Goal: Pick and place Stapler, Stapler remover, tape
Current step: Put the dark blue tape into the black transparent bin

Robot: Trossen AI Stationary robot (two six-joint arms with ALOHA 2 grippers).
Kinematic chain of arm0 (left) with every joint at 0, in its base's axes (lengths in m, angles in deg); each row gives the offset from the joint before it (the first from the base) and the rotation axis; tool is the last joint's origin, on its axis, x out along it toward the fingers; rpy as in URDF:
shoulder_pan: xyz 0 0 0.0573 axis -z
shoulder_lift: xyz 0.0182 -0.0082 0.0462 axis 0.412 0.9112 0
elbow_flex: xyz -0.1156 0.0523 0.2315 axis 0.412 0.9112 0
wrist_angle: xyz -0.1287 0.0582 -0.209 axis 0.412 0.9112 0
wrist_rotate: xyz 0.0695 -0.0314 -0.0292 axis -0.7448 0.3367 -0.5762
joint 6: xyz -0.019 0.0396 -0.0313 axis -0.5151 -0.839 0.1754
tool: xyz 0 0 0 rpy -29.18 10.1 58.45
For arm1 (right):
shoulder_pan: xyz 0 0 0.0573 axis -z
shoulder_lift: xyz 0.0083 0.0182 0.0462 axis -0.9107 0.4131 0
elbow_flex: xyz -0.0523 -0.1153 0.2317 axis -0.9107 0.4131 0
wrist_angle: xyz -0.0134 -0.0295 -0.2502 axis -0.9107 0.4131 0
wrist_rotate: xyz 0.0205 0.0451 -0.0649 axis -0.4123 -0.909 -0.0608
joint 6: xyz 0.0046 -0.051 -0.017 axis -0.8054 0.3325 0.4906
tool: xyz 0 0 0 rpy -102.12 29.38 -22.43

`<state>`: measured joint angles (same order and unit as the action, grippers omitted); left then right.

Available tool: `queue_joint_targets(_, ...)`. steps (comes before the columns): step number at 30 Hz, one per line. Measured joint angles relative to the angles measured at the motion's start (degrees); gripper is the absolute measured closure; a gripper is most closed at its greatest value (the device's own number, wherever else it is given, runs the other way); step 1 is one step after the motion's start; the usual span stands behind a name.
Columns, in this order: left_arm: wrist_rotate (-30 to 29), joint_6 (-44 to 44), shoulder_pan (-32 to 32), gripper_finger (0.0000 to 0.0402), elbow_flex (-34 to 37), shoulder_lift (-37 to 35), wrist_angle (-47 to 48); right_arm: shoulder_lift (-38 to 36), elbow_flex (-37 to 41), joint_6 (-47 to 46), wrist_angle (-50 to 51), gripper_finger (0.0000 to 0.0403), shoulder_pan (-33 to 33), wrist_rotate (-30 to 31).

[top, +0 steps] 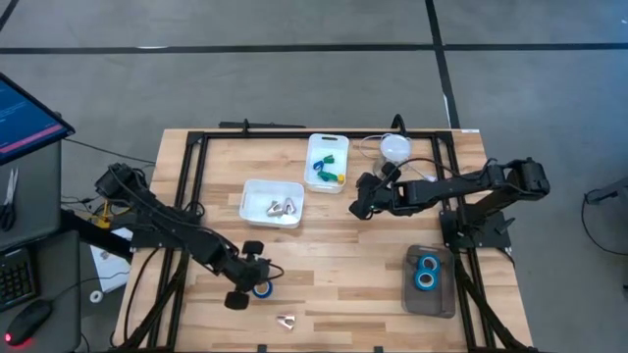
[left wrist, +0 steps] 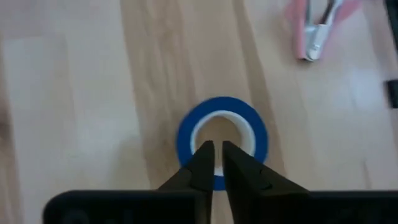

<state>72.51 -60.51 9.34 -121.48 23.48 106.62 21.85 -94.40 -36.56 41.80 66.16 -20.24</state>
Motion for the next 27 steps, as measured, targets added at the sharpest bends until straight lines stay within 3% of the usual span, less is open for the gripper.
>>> queue_joint_targets(4,-2.0,0.2,-0.6,0.0338,0.0,0.2,-0.1,0.0,0.0,0.0,0.2,0.0402,0.0,0.0)
queue_joint_targets(14,-0.7,4.6,-2.6,0.0249,0.0,0.2,-0.7,0.0,0.0,0.9,0.3,0.0402,0.0,0.0)
queue_joint_targets(20,0.0,6.5,-2.6,0.0231,0.1,2.0,-1.1,0.0,0.0,0.9,0.3,0.0402,0.0,0.0)
queue_joint_targets(27,1.7,6.4,-2.6,0.0242,0.1,7.9,-1.9,0.0,0.0,0.9,0.2,0.0402,0.0,0.0)
